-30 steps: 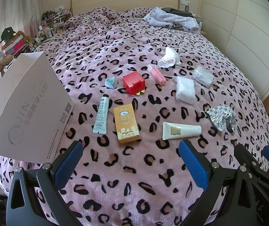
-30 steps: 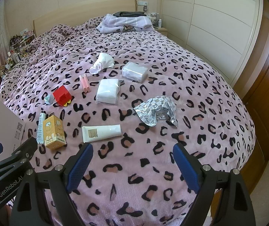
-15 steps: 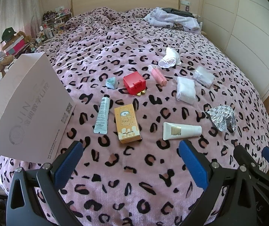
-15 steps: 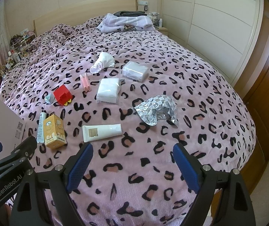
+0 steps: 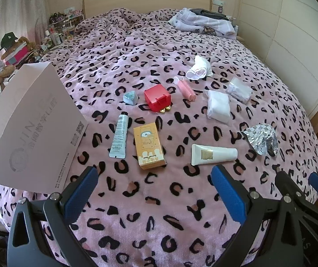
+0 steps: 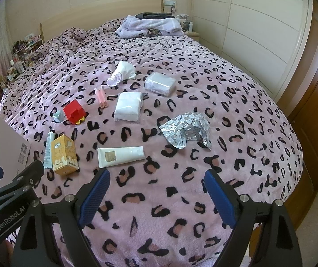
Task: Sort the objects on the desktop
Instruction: 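Grasp the silver foil bag with the right tool while the left tool approaches the yellow box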
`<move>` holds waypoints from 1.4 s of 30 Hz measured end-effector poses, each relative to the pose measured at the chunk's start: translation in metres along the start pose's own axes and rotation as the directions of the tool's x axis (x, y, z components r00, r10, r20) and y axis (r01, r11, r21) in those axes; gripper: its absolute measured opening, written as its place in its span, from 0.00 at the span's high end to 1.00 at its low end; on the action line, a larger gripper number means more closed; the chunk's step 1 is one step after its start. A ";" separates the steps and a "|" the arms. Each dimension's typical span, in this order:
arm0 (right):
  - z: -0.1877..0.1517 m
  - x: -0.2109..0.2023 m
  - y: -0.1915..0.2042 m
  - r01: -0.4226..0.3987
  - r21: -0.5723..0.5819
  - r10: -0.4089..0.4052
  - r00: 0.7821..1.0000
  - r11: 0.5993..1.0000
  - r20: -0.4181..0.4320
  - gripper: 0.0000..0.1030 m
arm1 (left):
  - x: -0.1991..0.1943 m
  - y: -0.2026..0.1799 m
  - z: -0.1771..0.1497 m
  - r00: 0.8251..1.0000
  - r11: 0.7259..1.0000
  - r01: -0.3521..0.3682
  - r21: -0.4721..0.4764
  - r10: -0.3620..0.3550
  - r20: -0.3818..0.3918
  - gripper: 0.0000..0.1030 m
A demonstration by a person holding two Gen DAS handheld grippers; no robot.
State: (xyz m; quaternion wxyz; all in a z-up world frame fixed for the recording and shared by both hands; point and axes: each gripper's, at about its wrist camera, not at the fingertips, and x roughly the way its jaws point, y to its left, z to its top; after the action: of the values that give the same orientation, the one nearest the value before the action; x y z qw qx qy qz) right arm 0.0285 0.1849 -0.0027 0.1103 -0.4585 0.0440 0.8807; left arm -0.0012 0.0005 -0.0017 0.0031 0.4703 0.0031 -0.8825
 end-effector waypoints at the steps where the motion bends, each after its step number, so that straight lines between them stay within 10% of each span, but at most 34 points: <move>1: 0.000 0.000 0.000 0.001 0.000 -0.001 1.000 1.000 0.000 0.13 | 0.000 0.001 0.000 1.000 1.000 0.006 -0.002 -0.006 0.001 0.00; 11: -0.005 0.012 -0.031 0.043 0.024 -0.042 0.999 0.999 -0.012 0.13 | 0.003 0.026 -0.005 0.998 0.997 0.068 -0.045 -0.067 0.019 0.00; 21: -0.024 0.046 -0.066 0.064 0.038 -0.062 0.996 0.997 -0.064 0.13 | 0.045 0.048 -0.041 0.999 0.999 -0.021 0.044 0.022 -0.035 0.00; 28: -0.026 0.061 -0.061 0.048 0.016 -0.047 0.996 0.999 -0.073 0.13 | 0.065 0.073 -0.025 0.994 0.991 0.094 -0.094 -0.098 -0.038 0.00; 32: -0.022 0.073 -0.064 0.043 0.023 -0.041 0.996 0.999 -0.079 0.13 | 0.082 0.056 -0.009 0.985 0.979 0.154 -0.131 -0.163 -0.058 0.00; 42: 0.001 0.107 -0.083 0.012 0.048 -0.011 0.999 0.999 -0.036 0.13 | 0.143 -0.011 0.017 0.991 1.000 0.030 -0.007 -0.030 -0.131 0.00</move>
State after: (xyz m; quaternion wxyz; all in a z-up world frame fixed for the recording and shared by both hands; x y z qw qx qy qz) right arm -0.0122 0.2825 -0.0876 0.1255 -0.4716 0.0644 0.8705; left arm -0.0954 0.0114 -0.1109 -0.0092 0.5273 0.0126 -0.8495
